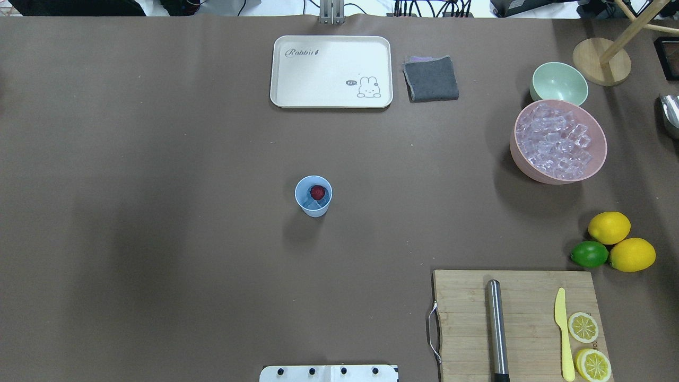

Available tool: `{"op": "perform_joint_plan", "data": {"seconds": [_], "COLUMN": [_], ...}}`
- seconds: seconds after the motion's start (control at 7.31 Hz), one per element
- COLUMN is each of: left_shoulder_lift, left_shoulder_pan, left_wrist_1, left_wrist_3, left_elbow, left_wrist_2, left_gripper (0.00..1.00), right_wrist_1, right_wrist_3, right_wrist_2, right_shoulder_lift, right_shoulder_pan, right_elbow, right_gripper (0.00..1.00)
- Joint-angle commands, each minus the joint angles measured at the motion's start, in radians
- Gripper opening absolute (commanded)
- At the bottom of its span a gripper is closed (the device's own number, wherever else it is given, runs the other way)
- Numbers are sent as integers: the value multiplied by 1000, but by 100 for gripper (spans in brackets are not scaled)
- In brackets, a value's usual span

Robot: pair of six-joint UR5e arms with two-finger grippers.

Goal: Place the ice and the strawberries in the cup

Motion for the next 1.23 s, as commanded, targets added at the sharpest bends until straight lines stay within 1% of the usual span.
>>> {"op": "perform_joint_plan", "data": {"seconds": [0.0, 0.27, 0.68, 1.09], "left_shoulder_lift": [-4, 5, 6, 20], "left_shoulder_pan": [-28, -52, -59, -59], "left_wrist_1": [-1, -3, -4, -3], "left_wrist_3": [12, 17, 18, 12], "left_elbow": [17, 17, 16, 29], "left_wrist_2": [-20, -12, 60, 78], "left_gripper": [98, 98, 98, 98], "right_wrist_1": [0, 0, 0, 0], "right_wrist_3": [5, 3, 5, 24], "right_wrist_2": [1, 0, 0, -2], "right_shoulder_lift": [-3, -11, 3, 30], "right_shoulder_pan": [0, 14, 20, 20], "right_elbow": [1, -4, 7, -27], "right_gripper": [99, 99, 99, 99]}}
